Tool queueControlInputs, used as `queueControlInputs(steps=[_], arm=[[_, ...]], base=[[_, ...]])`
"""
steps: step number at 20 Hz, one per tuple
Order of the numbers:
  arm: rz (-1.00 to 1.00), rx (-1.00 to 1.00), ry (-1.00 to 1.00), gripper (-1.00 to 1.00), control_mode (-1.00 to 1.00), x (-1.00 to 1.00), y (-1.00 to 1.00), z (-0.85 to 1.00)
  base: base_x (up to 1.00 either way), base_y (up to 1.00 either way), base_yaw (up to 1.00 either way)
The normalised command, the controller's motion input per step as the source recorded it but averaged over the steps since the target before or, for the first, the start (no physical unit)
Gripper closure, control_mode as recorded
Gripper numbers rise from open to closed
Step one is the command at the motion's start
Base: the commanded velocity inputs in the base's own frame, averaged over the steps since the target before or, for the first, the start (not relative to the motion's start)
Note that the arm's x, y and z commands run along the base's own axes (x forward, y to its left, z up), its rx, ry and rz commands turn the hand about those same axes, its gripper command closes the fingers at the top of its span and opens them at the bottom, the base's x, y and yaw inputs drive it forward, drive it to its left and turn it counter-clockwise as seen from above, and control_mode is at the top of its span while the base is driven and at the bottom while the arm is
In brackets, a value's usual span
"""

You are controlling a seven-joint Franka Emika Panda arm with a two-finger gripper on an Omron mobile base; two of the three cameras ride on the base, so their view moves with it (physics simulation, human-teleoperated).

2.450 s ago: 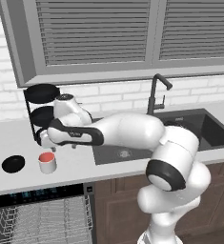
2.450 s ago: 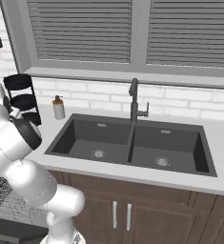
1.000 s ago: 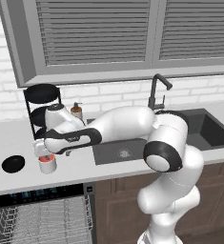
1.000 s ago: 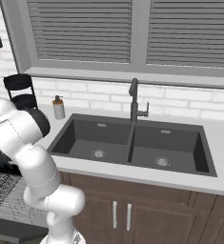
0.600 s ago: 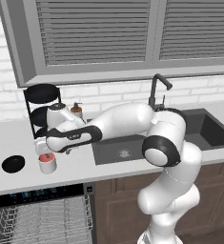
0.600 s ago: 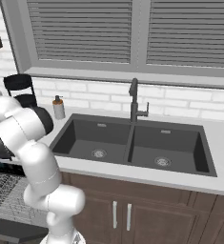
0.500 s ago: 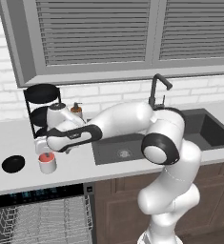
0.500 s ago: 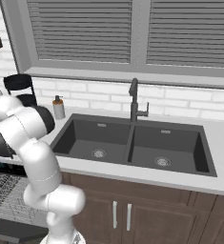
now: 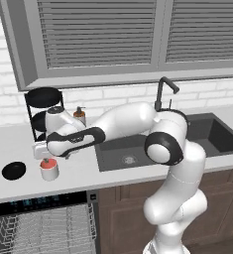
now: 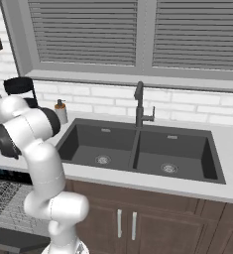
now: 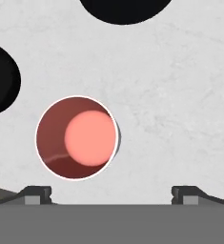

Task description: Pick up the cup and bowl from the counter, place them in the dishwasher, and close the dishwasher door.

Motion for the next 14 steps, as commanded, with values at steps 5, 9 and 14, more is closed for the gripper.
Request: queueControlInputs(steps=[5,9,14], arm=[[0.00,0.00,0.00,-1.00,-1.00,0.04,0.02,-0.07],[0.00,0.00,0.00,-1.00,-1.00,0.06,0.05,-0.12],[0.00,0.00,0.00,-1.00,-1.00,0.04,0.04,-0.15]], base=[[0.00,0.00,0.00],[0.00,0.00,0.00],[0.00,0.00,0.00]])
